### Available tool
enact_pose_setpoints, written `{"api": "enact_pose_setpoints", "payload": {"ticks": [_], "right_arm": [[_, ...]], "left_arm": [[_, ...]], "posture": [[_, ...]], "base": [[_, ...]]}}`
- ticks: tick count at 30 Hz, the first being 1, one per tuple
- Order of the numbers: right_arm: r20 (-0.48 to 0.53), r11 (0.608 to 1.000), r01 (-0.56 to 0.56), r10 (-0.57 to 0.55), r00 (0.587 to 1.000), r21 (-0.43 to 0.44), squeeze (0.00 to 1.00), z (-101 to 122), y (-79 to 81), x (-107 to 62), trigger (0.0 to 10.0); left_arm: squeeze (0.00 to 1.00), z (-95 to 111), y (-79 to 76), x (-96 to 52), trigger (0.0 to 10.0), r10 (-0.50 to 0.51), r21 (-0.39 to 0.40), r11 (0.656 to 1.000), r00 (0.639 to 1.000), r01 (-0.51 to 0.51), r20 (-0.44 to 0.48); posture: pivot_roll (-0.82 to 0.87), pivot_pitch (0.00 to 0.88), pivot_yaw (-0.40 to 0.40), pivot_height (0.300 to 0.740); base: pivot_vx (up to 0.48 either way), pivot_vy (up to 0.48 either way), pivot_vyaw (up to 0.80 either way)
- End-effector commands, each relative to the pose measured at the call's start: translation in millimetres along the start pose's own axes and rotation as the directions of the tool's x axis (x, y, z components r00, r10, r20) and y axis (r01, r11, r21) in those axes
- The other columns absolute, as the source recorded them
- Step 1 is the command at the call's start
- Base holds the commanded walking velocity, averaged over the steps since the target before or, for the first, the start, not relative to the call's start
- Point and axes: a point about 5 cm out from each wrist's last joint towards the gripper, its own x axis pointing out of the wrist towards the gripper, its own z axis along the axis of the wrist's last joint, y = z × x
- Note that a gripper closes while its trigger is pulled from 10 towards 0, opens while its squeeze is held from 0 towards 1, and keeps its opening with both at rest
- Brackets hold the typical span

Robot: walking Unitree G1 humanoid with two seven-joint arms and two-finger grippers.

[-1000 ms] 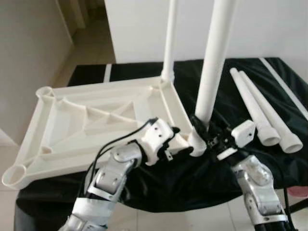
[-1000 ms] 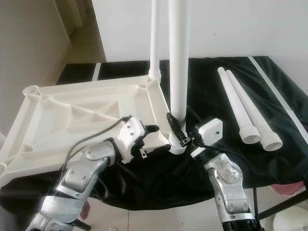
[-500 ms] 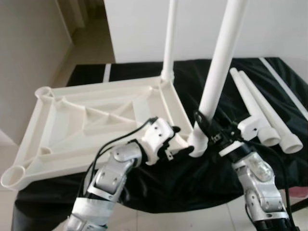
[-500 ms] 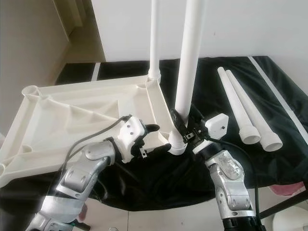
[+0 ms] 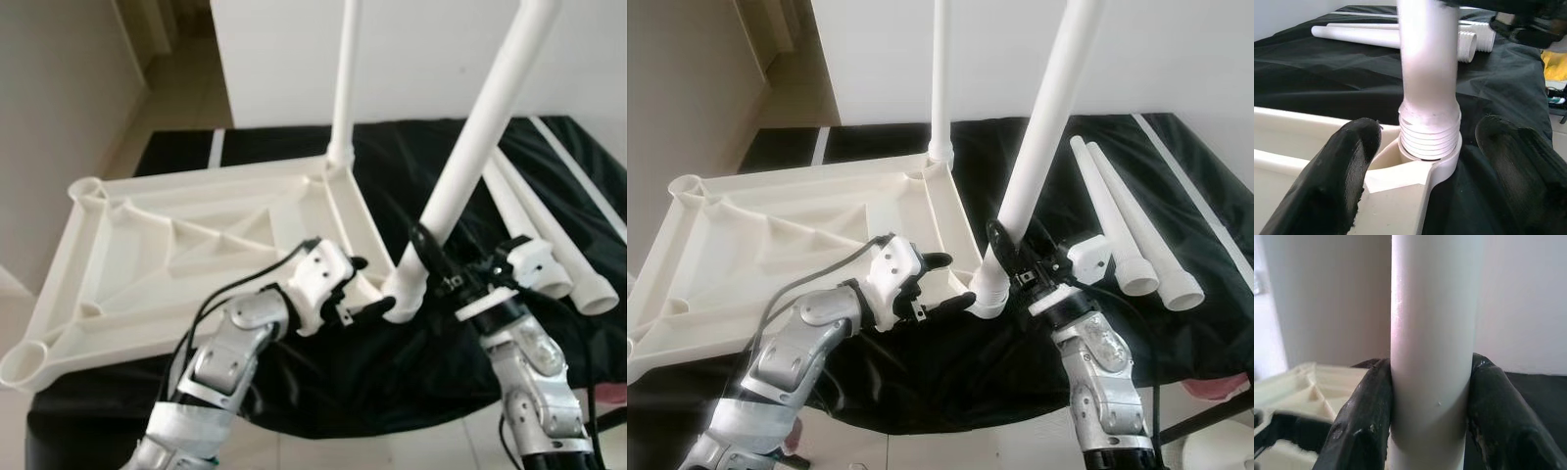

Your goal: Building children table

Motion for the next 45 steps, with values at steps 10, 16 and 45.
{"api": "enact_pose_setpoints", "payload": {"ticks": [10, 16, 45], "right_arm": [[-0.258, 0.97, -0.244, 0.236, 0.937, 0.001, 0.0, -35, -3.7, -16.2, 10.0], [-0.291, 0.95, -0.31, 0.293, 0.911, -0.015, 0.0, -41, -5.0, -20.5, 10.0], [-0.289, 0.967, -0.14, 0.2, 0.936, 0.213, 0.0, -51, -24.0, -26.7, 10.0]], "left_arm": [[0.0, 3, 2.2, 2.1, 10.0, 0.008, 0.009, 1.0, 1.0, -0.008, -0.005], [0.0, 3, 2.0, 1.6, 10.0, 0.009, 0.01, 1.0, 1.0, -0.009, -0.002], [0.0, 4, -0.1, 1.6, 10.0, 0.002, 0.008, 1.0, 1.0, -0.002, 0.003]], "posture": [[-0.04, 0.058, 0.054, 0.74], [-0.04, 0.055, 0.055, 0.74], [-0.05, 0.043, 0.055, 0.74]], "base": [[0.0, 0.0, 0.0], [0.0, 0.0, 0.0], [0.0, 0.0, 0.0]]}}
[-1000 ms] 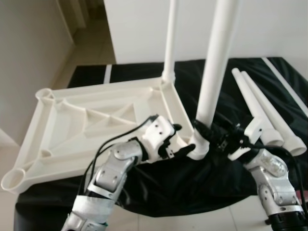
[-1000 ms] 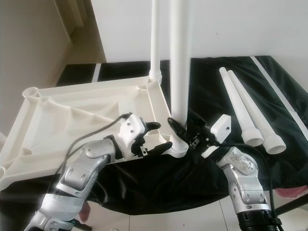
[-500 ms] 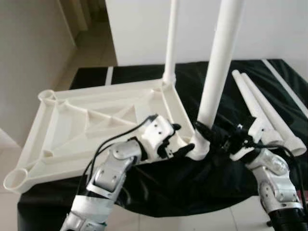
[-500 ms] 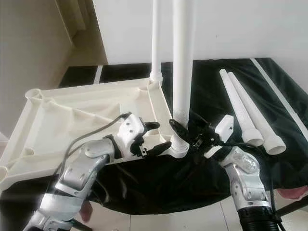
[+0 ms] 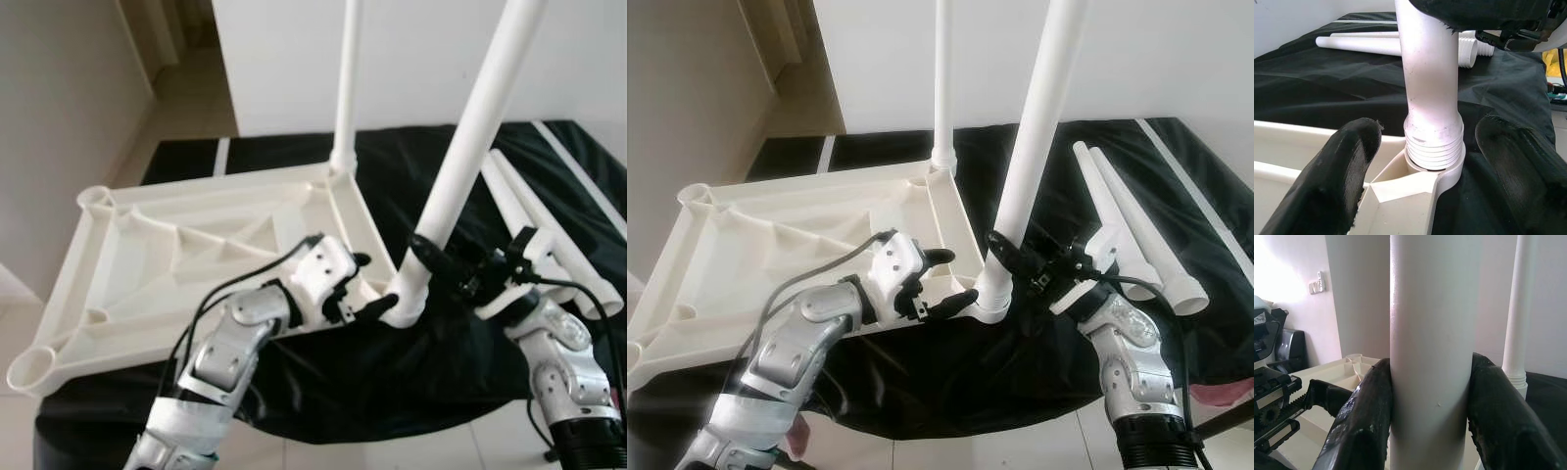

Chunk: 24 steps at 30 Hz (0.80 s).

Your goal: Building children table

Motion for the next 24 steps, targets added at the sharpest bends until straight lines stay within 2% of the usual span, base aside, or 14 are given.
{"api": "enact_pose_setpoints", "payload": {"ticks": [1, 5, 8, 9, 10, 20, 24], "right_arm": [[-0.23, 0.989, 0.074, -0.042, 0.972, 0.13, 0.0, -45, 5.1, -24.8, 10.0], [-0.232, 0.99, 0.132, -0.118, 0.966, 0.048, 0.0, -45, 2.5, -22.5, 10.0], [-0.214, 0.963, 0.268, -0.27, 0.939, -0.037, 0.0, -45, 2.0, -18.0, 10.0], [-0.214, 0.963, 0.268, -0.27, 0.939, -0.037, 0.0, -45, 2.0, -18.0, 10.0], [-0.195, 0.939, 0.336, -0.345, 0.918, -0.078, 0.0, -45, 6.3, -15.6, 10.0], [-0.091, 0.895, 0.42, -0.436, 0.895, -0.152, 0.0, -40, 20.3, -9.4, 10.0], [-0.048, 0.886, 0.447, -0.455, 0.889, -0.127, 0.0, -37, 22.1, -10.8, 10.0]], "left_arm": [[0.0, -1, -0.5, -1.0, 10.0, 0.017, -0.009, 1.0, 1.0, -0.017, -0.007], [0.0, -1, -0.7, -1.7, 10.0, 0.021, -0.009, 1.0, 1.0, -0.021, -0.009], [0.0, -2, -0.3, -2.8, 10.0, 0.027, -0.011, 1.0, 1.0, -0.027, -0.01], [0.0, -2, -0.3, -2.8, 10.0, 0.027, -0.011, 1.0, 1.0, -0.027, -0.01], [0.0, -2, -0.3, -3.4, 10.0, 0.03, -0.01, 0.999, 0.999, -0.03, -0.011], [0.0, -1, 1.4, -1.8, 10.0, 0.029, -0.006, 1.0, 1.0, -0.029, -0.007], [0.0, -1, 1.8, -2.1, 10.0, 0.03, -0.004, 1.0, 1.0, -0.03, -0.007]], "posture": [[-0.05, 0.044, 0.053, 0.74], [-0.04, 0.045, 0.046, 0.74], [-0.04, 0.045, 0.045, 0.74], [-0.04, 0.045, 0.045, 0.74], [-0.04, 0.046, 0.046, 0.74], [-0.05, 0.045, 0.047, 0.74], [-0.05, 0.046, 0.046, 0.74]], "base": [[0.0, 0.0, 0.0], [0.0, 0.0, 0.0], [0.0, 0.0, 0.0], [0.0, 0.0, 0.0], [0.0, 0.0, 0.0], [0.0, 0.0, 0.0], [0.0, 0.0, 0.0]]}}
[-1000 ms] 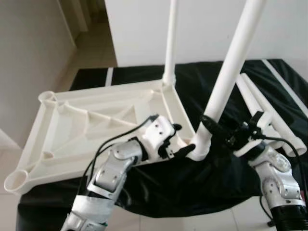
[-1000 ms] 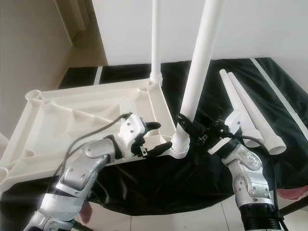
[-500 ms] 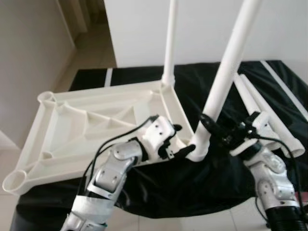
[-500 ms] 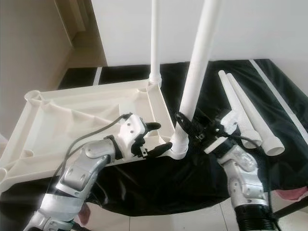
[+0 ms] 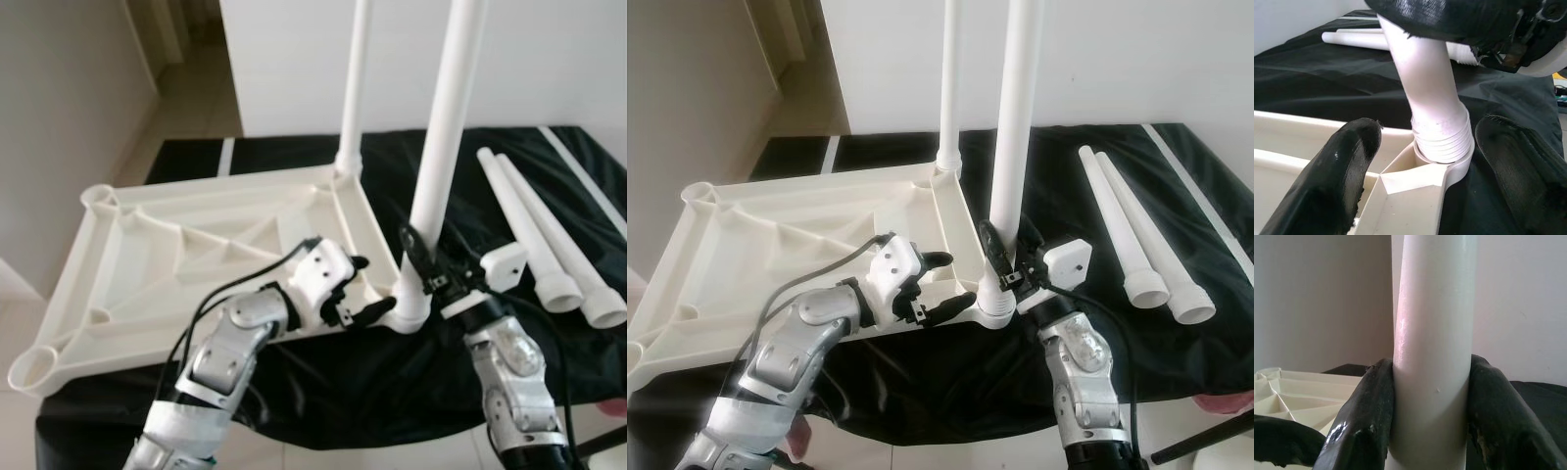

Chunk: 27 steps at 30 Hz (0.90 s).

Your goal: Building children table

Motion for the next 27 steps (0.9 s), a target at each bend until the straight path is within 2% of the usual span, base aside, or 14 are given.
{"api": "enact_pose_setpoints", "payload": {"ticks": [1, 5, 8, 9, 11, 13, 14, 16, 21, 22, 27], "right_arm": [[-0.174, 0.997, 0.072, -0.071, 0.982, -0.001, 0.0, -28, -9.9, -23.0, 10.0], [-0.127, 0.995, 0.099, -0.1, 0.987, -0.014, 0.0, -24, -6.7, -27.8, 10.0], [-0.086, 0.988, 0.131, -0.138, 0.987, -0.085, 0.0, -19, -1.8, -40.3, 10.0], [-0.086, 0.988, 0.131, -0.138, 0.987, -0.085, 0.0, -19, -1.8, -40.3, 10.0], [-0.067, 0.98, 0.141, -0.152, 0.986, -0.139, 0.0, -16, -0.6, -44.9, 10.0], [-0.067, 0.98, 0.141, -0.152, 0.986, -0.139, 0.0, -16, -0.6, -44.9, 10.0], [-0.039, 0.97, 0.152, -0.162, 0.986, -0.189, 0.0, -12, 0.2, -48.8, 10.0], [-0.032, 0.968, 0.151, -0.161, 0.986, -0.201, 0.0, -10, 0.9, -50.2, 10.0], [-0.05, 0.967, 0.168, -0.18, 0.982, -0.19, 0.0, -13, -0.1, -53.8, 10.0], [-0.069, 0.967, 0.211, -0.222, 0.973, -0.14, 0.0, -17, -2.5, -56.2, 10.0], [-0.092, 0.962, 0.259, -0.267, 0.959, -0.091, 0.0, -21, -5.3, -55.7, 10.0]], "left_arm": [[0.0, 1, 2.7, 0.2, 10.0, 0.028, 0.0, 1.0, 1.0, -0.028, -0.001], [0.0, 1, 3.7, -0.3, 10.0, 0.033, 0.001, 0.999, 0.999, -0.033, -0.002], [0.0, 1, 4.8, -1.0, 10.0, 0.039, 0.002, 0.999, 0.999, -0.039, -0.002], [0.0, 1, 4.8, -1.0, 10.0, 0.039, 0.002, 0.999, 0.999, -0.039, -0.002], [0.0, 1, 5.0, -0.7, 10.0, 0.039, 0.001, 0.999, 0.999, -0.039, -0.002], [0.0, 1, 5.0, -0.7, 10.0, 0.039, 0.001, 0.999, 0.999, -0.039, -0.002], [0.0, 1, 5.2, -0.5, 10.0, 0.038, 0.001, 0.999, 0.999, -0.038, -0.002], [0.0, 1, 5.4, -0.4, 10.0, 0.037, 0.001, 0.999, 0.999, -0.037, -0.002], [0.0, 1, 6.4, 0.3, 10.0, 0.038, 0.001, 0.999, 0.999, -0.038, 0.0], [0.0, 1, 6.8, 0.6, 10.0, 0.039, 0.0, 0.999, 0.999, -0.039, 0.002], [0.0, 2, 6.7, 0.6, 10.0, 0.039, 0.0, 0.999, 0.999, -0.039, 0.004]], "posture": [[-0.05, 0.046, 0.046, 0.74], [-0.04, 0.047, 0.043, 0.74], [-0.05, 0.052, 0.043, 0.74], [-0.05, 0.052, 0.043, 0.74], [-0.05, 0.056, 0.046, 0.74], [-0.05, 0.056, 0.046, 0.74], [-0.06, 0.058, 0.047, 0.74], [-0.06, 0.059, 0.046, 0.74], [-0.06, 0.062, 0.044, 0.74], [-0.06, 0.062, 0.044, 0.74], [-0.06, 0.062, 0.043, 0.74]], "base": [[0.0, 0.0, 0.0], [0.0, 0.0, 0.0], [0.0, 0.0, 0.0], [0.0, 0.0, 0.0], [0.0, 0.0, 0.0], [0.0, 0.0, 0.0], [0.0, 0.0, 0.0], [0.0, 0.0, 0.0], [0.0, 0.0, 0.0], [0.0, 0.0, 0.0], [0.0, 0.0, 0.0]]}}
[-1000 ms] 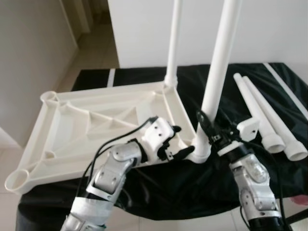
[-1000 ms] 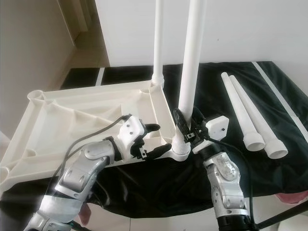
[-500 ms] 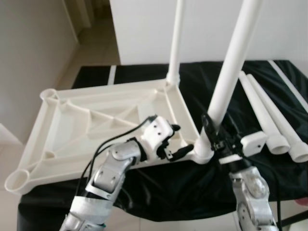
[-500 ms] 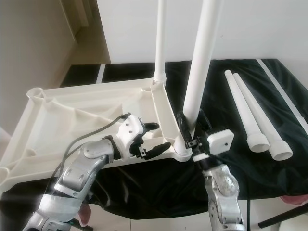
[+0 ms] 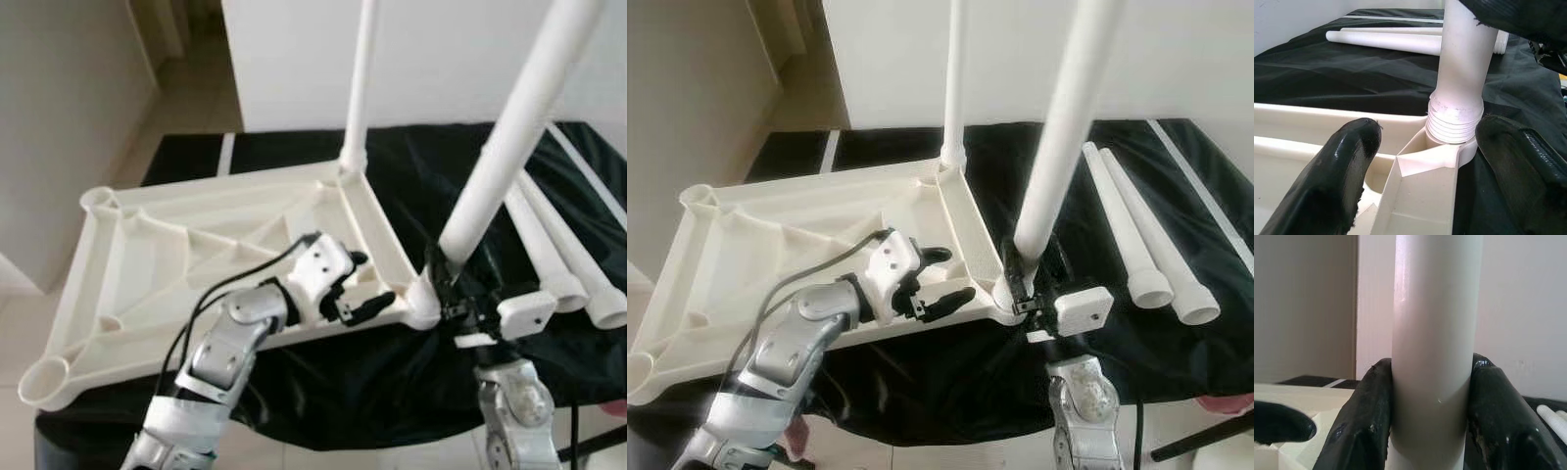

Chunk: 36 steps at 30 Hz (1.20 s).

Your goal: Building children table

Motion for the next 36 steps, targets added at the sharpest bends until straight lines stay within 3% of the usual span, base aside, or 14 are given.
{"api": "enact_pose_setpoints", "payload": {"ticks": [1, 7, 20, 23, 27, 29, 31, 33, 36], "right_arm": [[-0.201, 0.997, 0.08, -0.077, 0.977, 0.009, 0.0, -28, -12.4, -19.7, 10.0], [-0.223, 0.986, 0.148, -0.127, 0.966, 0.078, 0.0, -30, -15.8, -6.3, 10.0], [-0.197, 0.992, 0.101, -0.085, 0.977, 0.073, 0.0, -24, -1.3, -2.4, 10.0], [-0.107, 0.987, 0.122, -0.11, 0.988, 0.108, 0.0, 1, -6.1, 25.5, 10.0], [-0.075, 0.976, 0.152, -0.142, 0.987, 0.154, 0.0, 14, -10.8, 42.2, 10.0], [-0.047, 0.964, 0.172, -0.166, 0.985, 0.204, 0.0, 30, -15.3, 60.2, 10.0], [-0.047, 0.964, 0.172, -0.166, 0.985, 0.204, 0.0, 30, -15.3, 60.2, 10.0], [-0.054, 0.951, 0.186, -0.178, 0.983, 0.248, 0.0, 38, -17.5, 72.9, 10.0], [-0.101, 0.949, 0.205, -0.186, 0.977, 0.239, 0.0, 36, -18.9, 81.5, 10.0]], "left_arm": [[0.0, -1, 3.4, 0.0, 10.0, 0.035, -0.006, 0.999, 0.999, -0.035, 0.001], [0.0, 0, 4.6, 1.2, 10.0, 0.036, -0.005, 0.999, 0.999, -0.036, 0.004], [0.0, 1, 6.2, 0.0, 10.0, 0.049, -0.001, 0.999, 0.999, -0.049, 0.007], [0.0, 1, 6.7, 0.3, 10.0, 0.048, -0.001, 0.999, 0.999, -0.048, 0.007], [0.0, 1, 7.0, 0.9, 10.0, 0.045, 0.0, 0.999, 0.999, -0.045, 0.006], [0.0, 1, 7.1, 1.8, 10.0, 0.041, 0.002, 0.999, 0.999, -0.041, 0.007], [0.0, 1, 7.1, 1.8, 10.0, 0.041, 0.002, 0.999, 0.999, -0.041, 0.007], [0.0, 1, 6.5, 2.8, 10.0, 0.039, 0.001, 0.999, 0.999, -0.039, 0.008], [0.0, 1, 5.9, 3.5, 10.0, 0.038, 0.0, 0.999, 0.999, -0.038, 0.01]], "posture": [[-0.06, 0.062, 0.043, 0.74], [-0.06, 0.059, 0.04, 0.74], [-0.06, 0.055, 0.032, 0.74], [-0.06, 0.055, 0.035, 0.74], [-0.06, 0.054, 0.035, 0.74], [-0.07, 0.053, 0.035, 0.74], [-0.07, 0.053, 0.035, 0.74], [-0.07, 0.051, 0.032, 0.74], [-0.07, 0.05, 0.03, 0.74]], "base": [[0.0, 0.0, 0.0], [0.0, 0.0, 0.0], [0.0, 0.0, 0.0], [0.0, 0.0, 0.0], [0.0, 0.0, 0.0], [0.0, 0.0, 0.0], [0.0, 0.0, 0.0], [0.0, 0.0, 0.0], [0.0, 0.0, 0.0]]}}
